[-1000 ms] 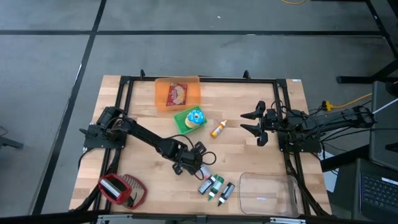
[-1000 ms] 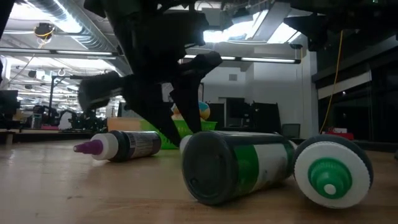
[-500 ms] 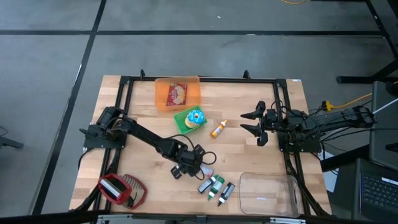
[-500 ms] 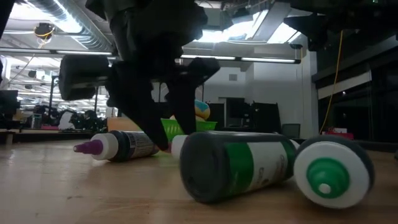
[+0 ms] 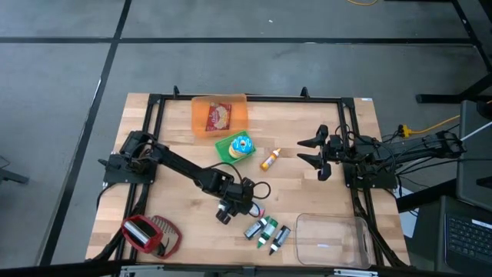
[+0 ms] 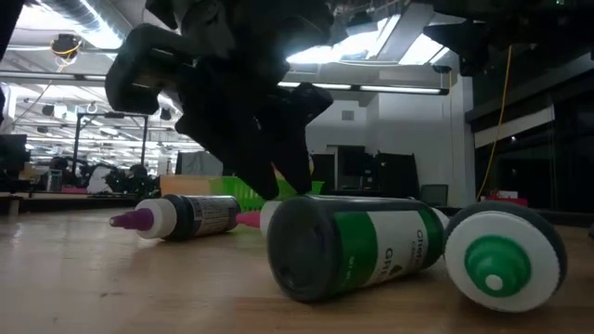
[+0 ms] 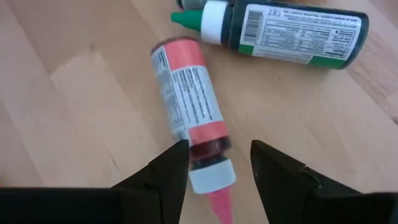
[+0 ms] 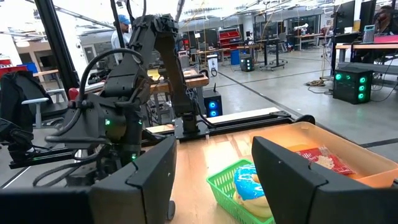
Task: Pick & Place Food Item
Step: Put the pink food coloring into the transparent bin
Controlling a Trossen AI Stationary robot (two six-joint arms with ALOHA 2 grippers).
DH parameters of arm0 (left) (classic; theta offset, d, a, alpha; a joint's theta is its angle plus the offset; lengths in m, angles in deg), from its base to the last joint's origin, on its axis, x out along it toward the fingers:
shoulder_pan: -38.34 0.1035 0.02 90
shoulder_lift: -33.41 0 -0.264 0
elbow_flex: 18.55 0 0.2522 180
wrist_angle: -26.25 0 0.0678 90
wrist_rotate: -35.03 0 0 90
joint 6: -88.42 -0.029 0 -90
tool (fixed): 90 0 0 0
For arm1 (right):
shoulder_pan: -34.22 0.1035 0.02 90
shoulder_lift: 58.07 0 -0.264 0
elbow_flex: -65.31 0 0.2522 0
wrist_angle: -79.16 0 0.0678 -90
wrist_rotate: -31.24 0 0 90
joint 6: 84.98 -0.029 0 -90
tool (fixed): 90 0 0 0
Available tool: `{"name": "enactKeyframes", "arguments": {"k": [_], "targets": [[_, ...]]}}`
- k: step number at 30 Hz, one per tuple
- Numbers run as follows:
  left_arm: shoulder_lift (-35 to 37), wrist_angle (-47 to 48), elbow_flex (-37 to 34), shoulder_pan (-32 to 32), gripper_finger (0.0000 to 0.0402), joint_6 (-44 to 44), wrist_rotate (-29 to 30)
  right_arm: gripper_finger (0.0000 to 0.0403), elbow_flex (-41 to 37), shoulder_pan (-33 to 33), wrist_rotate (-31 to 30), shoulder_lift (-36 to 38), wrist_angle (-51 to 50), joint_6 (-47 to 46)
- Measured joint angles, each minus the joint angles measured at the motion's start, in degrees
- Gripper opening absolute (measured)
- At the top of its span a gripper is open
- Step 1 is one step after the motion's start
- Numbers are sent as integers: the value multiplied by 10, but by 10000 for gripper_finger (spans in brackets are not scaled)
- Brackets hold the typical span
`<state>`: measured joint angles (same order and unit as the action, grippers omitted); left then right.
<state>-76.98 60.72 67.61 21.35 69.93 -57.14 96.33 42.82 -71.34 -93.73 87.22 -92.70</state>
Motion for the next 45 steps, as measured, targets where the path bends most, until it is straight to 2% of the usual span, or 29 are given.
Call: {"name": "enactKeyframes", "arguments": {"k": [10, 19, 23, 30, 45], "targets": [[-6, 17, 0, 8, 167, 53, 11, 213, 0, 0, 0, 0, 0, -2], [-46, 0, 0, 14, 167, 74, -2, 213, 0, 0, 0, 0, -2, -9], [-48, -3, 0, 13, 162, 68, 2, 213, 0, 0, 0, 0, -2, -9], [-47, -22, 13, 14, 110, 59, 9, 213, 0, 0, 0, 0, -1, -9], [-46, -17, 56, 18, 110, 30, 12, 213, 0, 0, 0, 0, -2, -8]]}}
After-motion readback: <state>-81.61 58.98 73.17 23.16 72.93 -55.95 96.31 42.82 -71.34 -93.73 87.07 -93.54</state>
